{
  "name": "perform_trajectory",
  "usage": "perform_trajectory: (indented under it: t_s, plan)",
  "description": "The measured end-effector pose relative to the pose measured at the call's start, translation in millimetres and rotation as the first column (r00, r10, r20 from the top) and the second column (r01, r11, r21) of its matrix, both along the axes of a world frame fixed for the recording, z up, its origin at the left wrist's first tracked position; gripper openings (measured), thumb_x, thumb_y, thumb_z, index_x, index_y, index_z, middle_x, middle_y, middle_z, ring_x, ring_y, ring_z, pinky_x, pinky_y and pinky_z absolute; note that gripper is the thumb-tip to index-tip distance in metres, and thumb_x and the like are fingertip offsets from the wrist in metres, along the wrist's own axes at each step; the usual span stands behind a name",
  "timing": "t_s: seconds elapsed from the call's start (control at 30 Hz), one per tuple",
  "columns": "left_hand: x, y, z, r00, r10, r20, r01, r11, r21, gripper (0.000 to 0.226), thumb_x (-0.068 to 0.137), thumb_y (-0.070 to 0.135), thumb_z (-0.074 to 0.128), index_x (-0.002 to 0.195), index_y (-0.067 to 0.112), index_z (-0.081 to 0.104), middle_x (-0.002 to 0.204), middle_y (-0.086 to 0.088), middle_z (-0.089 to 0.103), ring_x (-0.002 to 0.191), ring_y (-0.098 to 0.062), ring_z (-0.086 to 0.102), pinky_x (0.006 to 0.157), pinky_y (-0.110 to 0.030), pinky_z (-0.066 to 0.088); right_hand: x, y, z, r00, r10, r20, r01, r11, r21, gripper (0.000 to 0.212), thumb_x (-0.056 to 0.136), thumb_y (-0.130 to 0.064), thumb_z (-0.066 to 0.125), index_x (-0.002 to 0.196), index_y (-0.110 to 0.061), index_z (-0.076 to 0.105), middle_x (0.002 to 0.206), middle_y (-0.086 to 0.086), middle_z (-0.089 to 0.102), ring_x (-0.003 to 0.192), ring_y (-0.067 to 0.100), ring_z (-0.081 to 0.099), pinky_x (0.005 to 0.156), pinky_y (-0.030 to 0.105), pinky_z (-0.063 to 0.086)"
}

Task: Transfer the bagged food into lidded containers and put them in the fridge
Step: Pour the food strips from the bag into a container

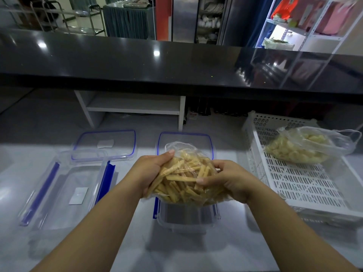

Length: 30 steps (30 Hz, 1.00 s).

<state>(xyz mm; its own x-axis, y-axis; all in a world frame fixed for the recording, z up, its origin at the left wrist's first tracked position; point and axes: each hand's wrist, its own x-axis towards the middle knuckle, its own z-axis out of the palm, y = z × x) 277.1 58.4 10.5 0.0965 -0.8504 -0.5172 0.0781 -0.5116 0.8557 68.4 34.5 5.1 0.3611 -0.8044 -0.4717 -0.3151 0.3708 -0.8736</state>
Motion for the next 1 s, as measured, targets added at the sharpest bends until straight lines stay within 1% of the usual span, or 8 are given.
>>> perform_trajectory:
  t_s: [0.23, 0.33, 0.43, 0.53, 0.63, 0.73, 0.83, 1.0]
  plan:
    - [-2.7, -0.7, 1.7, 0.995, -0.045, 0.086, 0.047, 0.999, -0.016, 0.043, 0.083, 0.045, 0.064, 0.084, 0.004, 0.073, 0.073, -0.011, 0.075, 0.062, -0.025, 0.071, 0.063, -0.032, 0.058, 1.2, -1.9, -2.1, 0.997, -0.081, 0.021, 0.081, 0.996, -0.021, 0.055, 0.049, -0.02, 0.09, 0.101, -0.012, 0.071, 0.095, 0.013, 0.075, 0.091, 0.033, 0.071, 0.086, 0.051, 0.056]
    - [-3.1, -3.1, 2.5, 0.998, -0.038, 0.048, 0.039, 0.999, -0.013, 0.038, 0.086, 0.037, 0.064, 0.092, 0.0, 0.072, 0.08, -0.016, 0.075, 0.071, -0.03, 0.072, 0.076, -0.041, 0.059, 2.0, -2.7, -1.1, 0.991, -0.131, 0.039, 0.132, 0.99, -0.038, 0.046, 0.06, -0.015, 0.088, 0.102, -0.01, 0.07, 0.095, 0.013, 0.074, 0.089, 0.032, 0.072, 0.084, 0.05, 0.057]
    - [-5.2, -2.6, 1.1, 0.977, -0.111, 0.182, 0.112, 0.994, 0.007, 0.033, 0.088, 0.031, 0.062, 0.093, 0.0, 0.07, 0.091, -0.019, 0.073, 0.085, -0.035, 0.07, 0.084, -0.045, 0.056, 4.3, 1.8, -3.2, 0.999, -0.034, -0.029, 0.033, 0.999, -0.012, 0.032, 0.067, -0.011, 0.084, 0.097, -0.013, 0.072, 0.093, 0.011, 0.075, 0.088, 0.03, 0.072, 0.085, 0.048, 0.057]
    - [-7.0, -1.2, 1.6, 0.955, -0.13, 0.267, 0.141, 0.99, -0.025, 0.025, 0.09, 0.029, 0.06, 0.092, 0.006, 0.069, 0.089, -0.013, 0.072, 0.079, -0.028, 0.068, 0.074, -0.037, 0.055, 3.3, 3.0, -5.1, 0.998, -0.059, -0.034, 0.059, 0.998, -0.015, 0.037, 0.067, -0.011, 0.084, 0.101, -0.013, 0.071, 0.093, 0.013, 0.075, 0.085, 0.032, 0.073, 0.083, 0.05, 0.057]
    - [-6.7, -1.2, 3.5, 0.968, -0.088, 0.235, 0.104, 0.993, -0.056, 0.022, 0.09, 0.027, 0.06, 0.094, 0.007, 0.068, 0.089, -0.016, 0.073, 0.075, -0.029, 0.069, 0.075, -0.039, 0.056, 3.3, -0.1, -1.0, 0.987, -0.161, -0.004, 0.16, 0.984, -0.076, 0.037, 0.07, -0.01, 0.082, 0.104, -0.013, 0.068, 0.093, 0.015, 0.074, 0.08, 0.032, 0.073, 0.075, 0.048, 0.06]
    - [-5.9, -2.1, 6.4, 0.98, -0.05, 0.193, 0.068, 0.994, -0.087, 0.018, 0.091, 0.024, 0.06, 0.094, 0.008, 0.068, 0.087, -0.016, 0.073, 0.065, -0.025, 0.069, 0.065, -0.032, 0.057, 4.6, -1.9, 2.3, 0.976, -0.209, 0.052, 0.214, 0.972, -0.098, 0.028, 0.075, -0.007, 0.077, 0.101, -0.016, 0.068, 0.091, 0.017, 0.073, 0.077, 0.032, 0.073, 0.074, 0.047, 0.06]
    - [-6.2, 1.6, 2.9, 0.97, -0.105, 0.219, 0.12, 0.991, -0.057, 0.021, 0.089, 0.022, 0.062, 0.094, 0.003, 0.069, 0.088, -0.02, 0.074, 0.066, -0.027, 0.069, 0.071, -0.036, 0.057, 4.9, 1.2, -1.9, 0.99, -0.143, 0.002, 0.143, 0.987, -0.071, 0.023, 0.079, -0.008, 0.075, 0.1, -0.016, 0.069, 0.092, 0.018, 0.073, 0.08, 0.034, 0.073, 0.079, 0.05, 0.058]
    - [-9.2, 9.6, -3.4, 0.949, -0.166, 0.269, 0.186, 0.981, -0.051, 0.008, 0.087, 0.023, 0.064, 0.081, 0.026, 0.064, 0.087, -0.003, 0.07, 0.08, -0.022, 0.068, 0.072, -0.032, 0.056, 6.5, 9.9, -5.8, 0.995, -0.087, -0.048, 0.085, 0.995, -0.046, 0.025, 0.079, -0.006, 0.074, 0.102, -0.014, 0.069, 0.091, 0.016, 0.074, 0.081, 0.034, 0.073, 0.075, 0.046, 0.06]
